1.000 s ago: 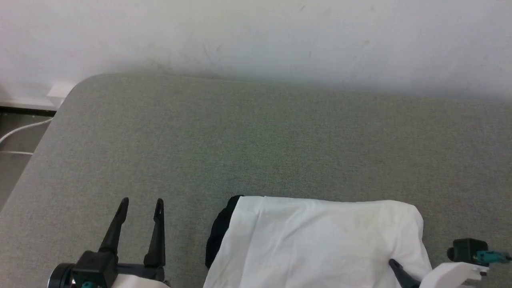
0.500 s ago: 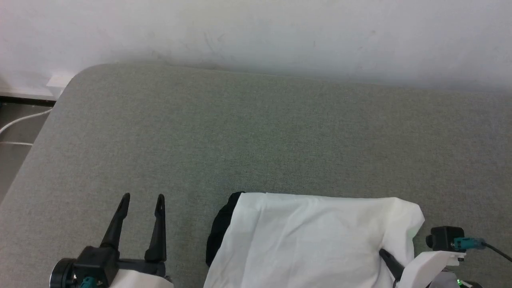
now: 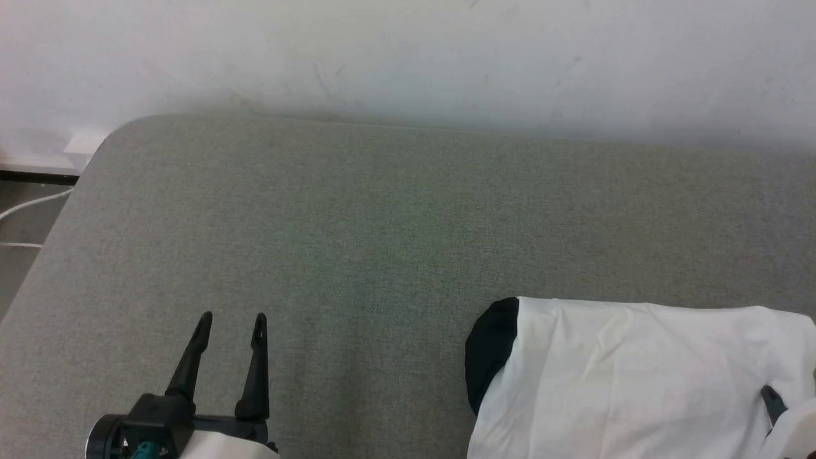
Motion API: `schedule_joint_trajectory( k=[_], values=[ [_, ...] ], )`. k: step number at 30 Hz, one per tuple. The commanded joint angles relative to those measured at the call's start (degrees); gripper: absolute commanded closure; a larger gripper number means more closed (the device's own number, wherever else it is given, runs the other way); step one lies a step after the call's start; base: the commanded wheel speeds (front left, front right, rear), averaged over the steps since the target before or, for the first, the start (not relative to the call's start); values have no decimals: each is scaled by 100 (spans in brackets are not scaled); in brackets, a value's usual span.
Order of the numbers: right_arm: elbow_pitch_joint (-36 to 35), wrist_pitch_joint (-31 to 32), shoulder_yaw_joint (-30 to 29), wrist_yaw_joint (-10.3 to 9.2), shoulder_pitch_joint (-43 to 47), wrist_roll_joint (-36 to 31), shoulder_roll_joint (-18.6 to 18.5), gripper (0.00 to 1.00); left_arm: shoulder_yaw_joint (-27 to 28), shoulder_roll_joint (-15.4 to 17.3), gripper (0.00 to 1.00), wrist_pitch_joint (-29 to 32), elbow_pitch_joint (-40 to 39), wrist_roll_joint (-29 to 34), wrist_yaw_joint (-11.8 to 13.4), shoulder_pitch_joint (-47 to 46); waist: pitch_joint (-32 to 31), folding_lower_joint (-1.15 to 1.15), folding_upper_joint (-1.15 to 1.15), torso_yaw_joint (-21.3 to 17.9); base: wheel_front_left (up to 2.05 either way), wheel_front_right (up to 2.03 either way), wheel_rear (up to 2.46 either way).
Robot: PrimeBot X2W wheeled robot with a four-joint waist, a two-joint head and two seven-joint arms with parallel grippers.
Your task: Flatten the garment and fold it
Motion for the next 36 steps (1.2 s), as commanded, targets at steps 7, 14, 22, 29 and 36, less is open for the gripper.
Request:
schedule_joint_trajectory(
  k=[7,14,22,29,36],
  values=[
    [-578,131,80,-13,167,-66,97,100,69,-74,0,-27,77,72,-66,18,-168,-1,0,-73,0,0,0],
    [-1731,700,684,-13,555,11,344,100,74,-104,0,-27,96,77,-95,105,-313,-1,0,-73,0,0,0],
    [-2444,1246,1569,-13,665,340,659,100,43,-128,0,-27,89,62,-121,157,-368,-1,0,49,0,0,0],
    [-2190,1186,2223,-13,409,553,785,100,34,-139,0,-27,119,66,-140,147,-413,-1,0,243,0,0,0],
    [-1502,732,2781,-13,96,910,791,100,-2,-144,0,-27,165,88,-155,128,-434,-1,0,436,0,0,0]
  ],
)
